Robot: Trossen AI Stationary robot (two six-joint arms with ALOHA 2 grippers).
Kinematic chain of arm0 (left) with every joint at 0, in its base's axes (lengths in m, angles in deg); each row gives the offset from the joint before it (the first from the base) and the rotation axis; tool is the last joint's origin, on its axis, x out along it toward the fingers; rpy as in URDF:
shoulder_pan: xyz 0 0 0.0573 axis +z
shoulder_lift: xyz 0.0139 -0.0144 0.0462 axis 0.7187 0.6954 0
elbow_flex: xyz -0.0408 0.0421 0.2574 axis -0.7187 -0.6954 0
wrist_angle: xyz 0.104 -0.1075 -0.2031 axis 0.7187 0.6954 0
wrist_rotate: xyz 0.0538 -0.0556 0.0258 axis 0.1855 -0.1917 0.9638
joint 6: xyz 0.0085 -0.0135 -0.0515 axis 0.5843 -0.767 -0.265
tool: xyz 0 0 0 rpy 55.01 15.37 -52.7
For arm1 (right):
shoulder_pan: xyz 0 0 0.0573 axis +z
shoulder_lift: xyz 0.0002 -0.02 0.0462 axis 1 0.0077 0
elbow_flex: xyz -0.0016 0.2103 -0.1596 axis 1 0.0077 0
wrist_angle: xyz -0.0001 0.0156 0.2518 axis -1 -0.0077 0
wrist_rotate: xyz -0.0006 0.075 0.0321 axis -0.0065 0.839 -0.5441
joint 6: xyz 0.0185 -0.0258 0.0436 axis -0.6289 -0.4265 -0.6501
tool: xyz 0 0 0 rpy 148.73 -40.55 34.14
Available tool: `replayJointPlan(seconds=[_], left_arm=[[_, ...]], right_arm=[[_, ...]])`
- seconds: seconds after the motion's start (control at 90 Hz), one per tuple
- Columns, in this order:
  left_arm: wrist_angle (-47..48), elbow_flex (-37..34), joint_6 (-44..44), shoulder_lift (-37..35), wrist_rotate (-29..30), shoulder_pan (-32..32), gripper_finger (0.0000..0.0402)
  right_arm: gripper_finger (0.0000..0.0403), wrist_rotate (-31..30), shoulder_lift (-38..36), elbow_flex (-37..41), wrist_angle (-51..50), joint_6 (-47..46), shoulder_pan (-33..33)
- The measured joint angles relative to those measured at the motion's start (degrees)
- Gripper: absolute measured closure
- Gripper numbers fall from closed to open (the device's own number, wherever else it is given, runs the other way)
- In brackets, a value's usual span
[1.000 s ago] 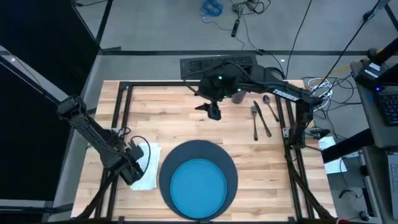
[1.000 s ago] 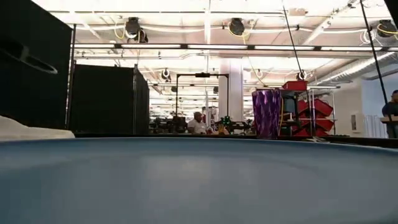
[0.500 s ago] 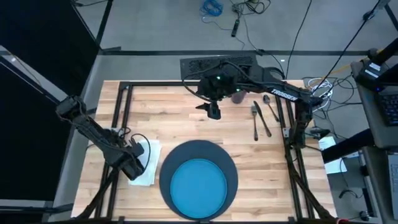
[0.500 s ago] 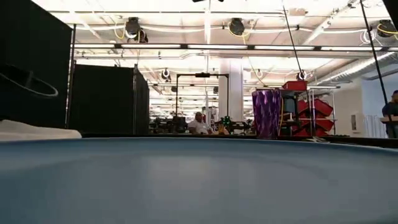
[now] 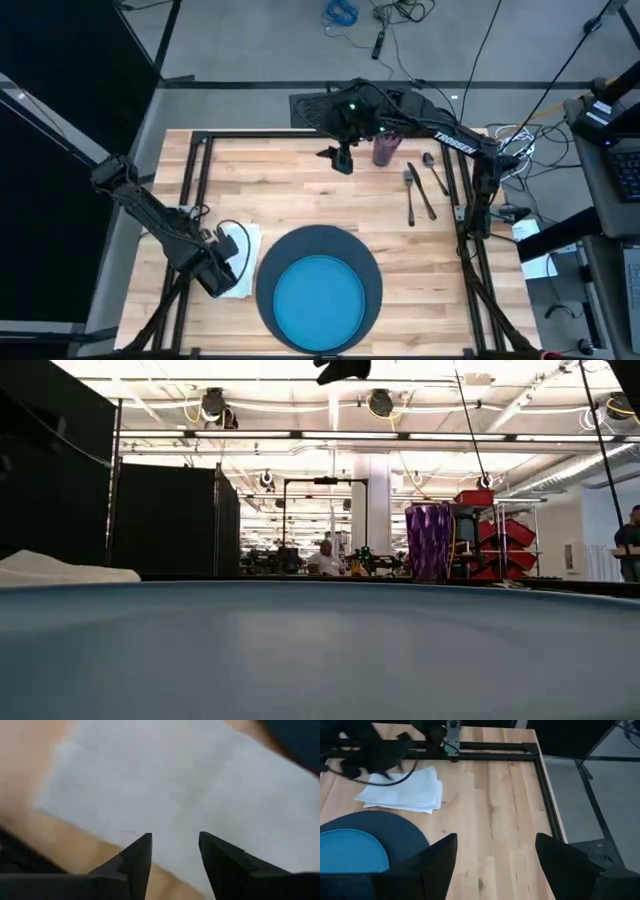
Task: Set table place
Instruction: Adjust the table napkin
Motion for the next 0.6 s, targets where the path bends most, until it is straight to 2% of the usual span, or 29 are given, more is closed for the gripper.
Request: replayJointPlan(seconds=[0.278,0.456,0.6], left_arm=[[-1.84,-0.65,-0.02,0.07,-0.22,0.00,0.0252],[-2.57,-1.62,0.04,3.15,-0.22,0.00,0.0252],[-7.97,-2.48,1.45,5.63,-0.26,0.02,0.0252]], right_arm=[[0.0148,0.06,0.00,0.00,-0.76,-0.11,0.25],[0.0148,0.13,0.00,0.00,-1.92,-0.29,1.22],[0.0148,0.19,0.00,0.00,-2.16,-0.25,1.71]])
